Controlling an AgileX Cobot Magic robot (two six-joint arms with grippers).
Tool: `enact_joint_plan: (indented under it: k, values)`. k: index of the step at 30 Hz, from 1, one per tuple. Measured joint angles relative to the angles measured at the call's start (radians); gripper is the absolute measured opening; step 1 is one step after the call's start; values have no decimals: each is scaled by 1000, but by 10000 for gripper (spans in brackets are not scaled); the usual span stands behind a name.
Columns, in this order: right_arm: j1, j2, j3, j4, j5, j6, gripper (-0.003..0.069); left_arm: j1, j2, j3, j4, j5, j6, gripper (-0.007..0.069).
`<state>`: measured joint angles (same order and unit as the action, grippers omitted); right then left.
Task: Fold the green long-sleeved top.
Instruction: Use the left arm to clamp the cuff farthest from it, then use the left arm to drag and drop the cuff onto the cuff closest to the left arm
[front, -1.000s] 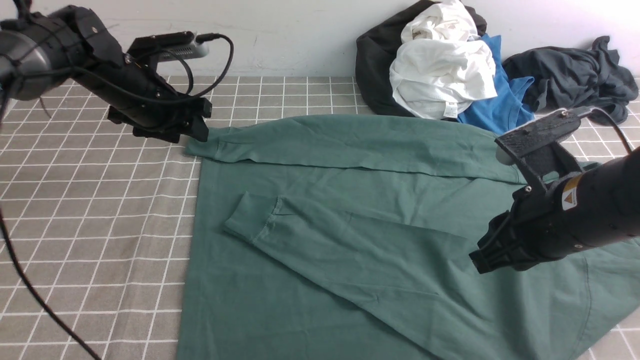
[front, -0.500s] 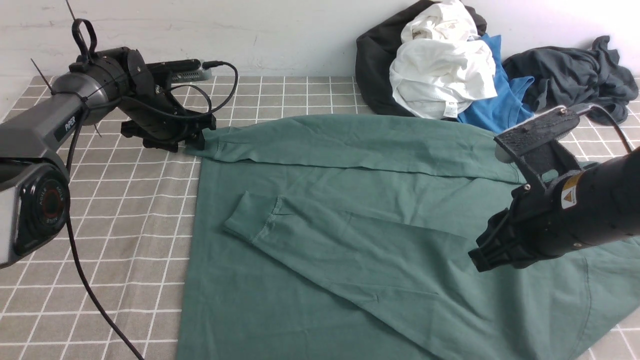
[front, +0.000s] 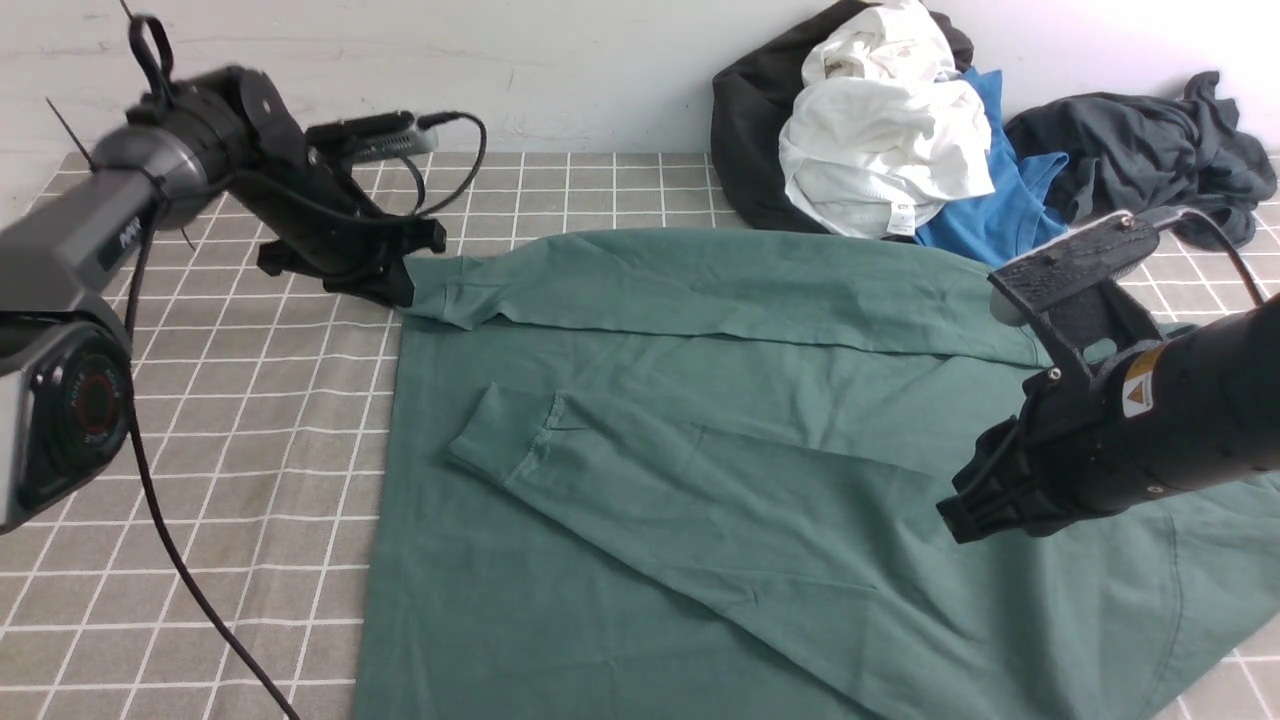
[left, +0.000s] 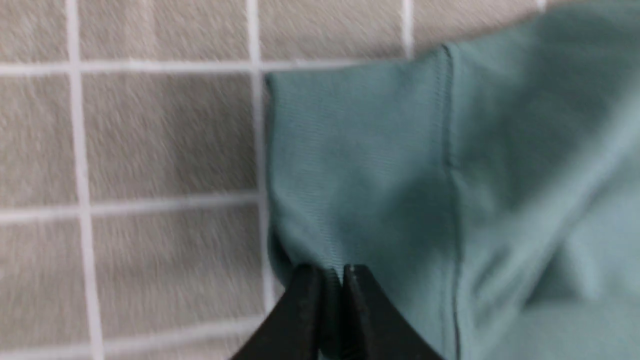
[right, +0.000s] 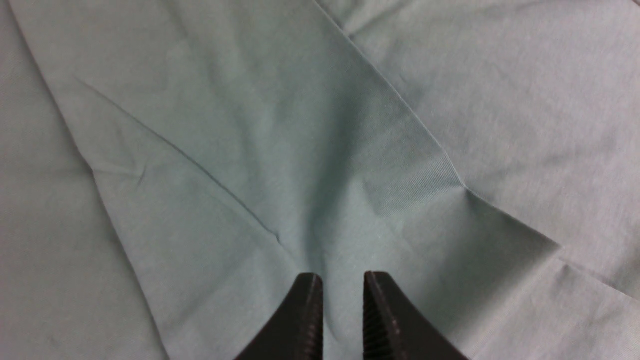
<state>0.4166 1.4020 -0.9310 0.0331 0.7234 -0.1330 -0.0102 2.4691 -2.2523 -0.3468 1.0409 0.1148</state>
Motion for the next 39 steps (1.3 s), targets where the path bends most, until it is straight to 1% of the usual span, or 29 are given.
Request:
enact_joint_plan:
  k: [1, 2, 5, 9, 15, 19, 21, 22, 26, 28, 30, 33, 36, 39]
  values:
    - [0, 0, 0, 0, -2, 0, 117, 0, -31, -17, 2, 83, 0, 23]
    - [0, 0, 0, 0, -3, 0, 117, 0, -51, -23, 3, 126, 0, 23]
    - [0, 0, 0, 0, -5, 0, 117, -7, -103, -11, 18, 169, 1, 23]
    - [0, 1, 0, 0, -4, 0, 117, -33, -178, 82, 69, 172, 0, 23]
    - [0, 1, 0, 0, -2, 0, 117, -119, -421, 448, 91, 184, 10, 23]
    - [0, 1, 0, 0, 1, 0, 117, -156, -508, 595, 115, 185, 18, 23]
    - [0, 1, 0, 0, 2, 0, 117, -185, -560, 722, 137, 168, 16, 23]
    - [0, 1, 0, 0, 2, 0, 117, -185, -563, 722, 139, 168, 16, 23]
    - [-2, 1, 0, -1, 3, 17, 117, -226, -584, 847, 164, 86, 8, 23]
    - [-7, 1, 0, -4, 5, 27, 118, -235, -585, 866, 169, 69, 8, 23]
    - [-34, 1, 0, -12, 9, 46, 125, -249, -585, 890, 174, 37, 7, 23]
    - [-135, 1, 0, -33, -1, 88, 155, -267, -585, 896, 175, -4, 7, 23]
    - [-262, 10, -1, -33, -79, 133, 204, -276, -585, 896, 174, -33, 7, 23]
    - [-350, 58, -29, -14, -139, 139, 257, -276, -585, 896, 177, -51, 7, 23]
